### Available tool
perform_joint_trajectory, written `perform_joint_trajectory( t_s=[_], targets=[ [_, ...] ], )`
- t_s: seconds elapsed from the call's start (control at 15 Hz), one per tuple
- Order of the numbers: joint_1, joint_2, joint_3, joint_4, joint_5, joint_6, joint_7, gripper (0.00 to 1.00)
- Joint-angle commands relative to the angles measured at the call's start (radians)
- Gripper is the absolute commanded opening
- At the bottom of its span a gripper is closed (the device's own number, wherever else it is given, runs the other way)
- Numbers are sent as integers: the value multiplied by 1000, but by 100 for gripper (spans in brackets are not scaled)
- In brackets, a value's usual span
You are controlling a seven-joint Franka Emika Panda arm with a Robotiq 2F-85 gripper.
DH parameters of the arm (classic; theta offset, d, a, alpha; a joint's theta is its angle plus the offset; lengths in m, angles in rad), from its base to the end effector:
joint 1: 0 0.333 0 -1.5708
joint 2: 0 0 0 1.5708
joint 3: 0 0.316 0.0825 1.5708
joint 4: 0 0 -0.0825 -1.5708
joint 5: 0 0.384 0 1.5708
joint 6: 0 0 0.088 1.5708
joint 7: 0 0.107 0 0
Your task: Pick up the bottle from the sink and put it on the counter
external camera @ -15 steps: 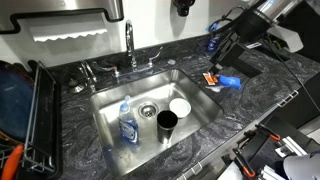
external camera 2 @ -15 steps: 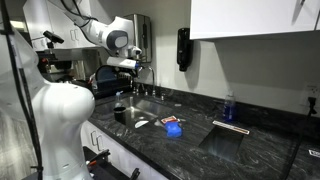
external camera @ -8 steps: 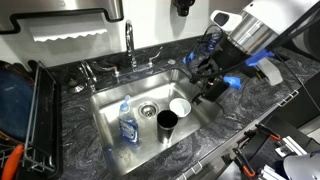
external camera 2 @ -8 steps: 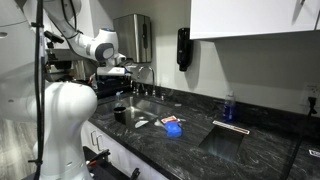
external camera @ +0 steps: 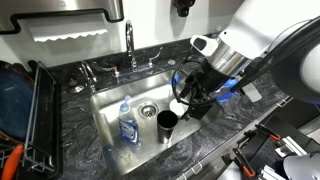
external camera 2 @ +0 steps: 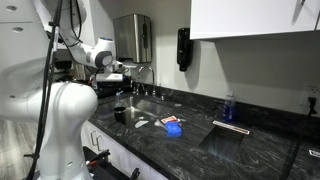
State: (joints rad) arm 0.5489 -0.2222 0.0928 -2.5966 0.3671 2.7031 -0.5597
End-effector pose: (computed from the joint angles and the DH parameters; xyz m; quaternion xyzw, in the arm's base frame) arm 0.3704 0.2610 0.3656 -0.8856 -0.4251 -0.1581 0.0999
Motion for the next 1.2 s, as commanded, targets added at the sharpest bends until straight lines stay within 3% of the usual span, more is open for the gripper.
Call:
perform_joint_trajectory(
  t_s=[0.0,0.13,0.33,0.53,0.8,1.13],
  targets=[
    [-5,43,31,15,52,29,-1,100],
    [-7,85,56,18,74,63,51,100],
    [-41,167,121,20,19,160,215,100],
    [-91,251,181,19,-148,338,407,100],
    [-51,316,55,34,-513,456,671,100],
    [29,384,-65,132,-698,466,842,100]
  ],
)
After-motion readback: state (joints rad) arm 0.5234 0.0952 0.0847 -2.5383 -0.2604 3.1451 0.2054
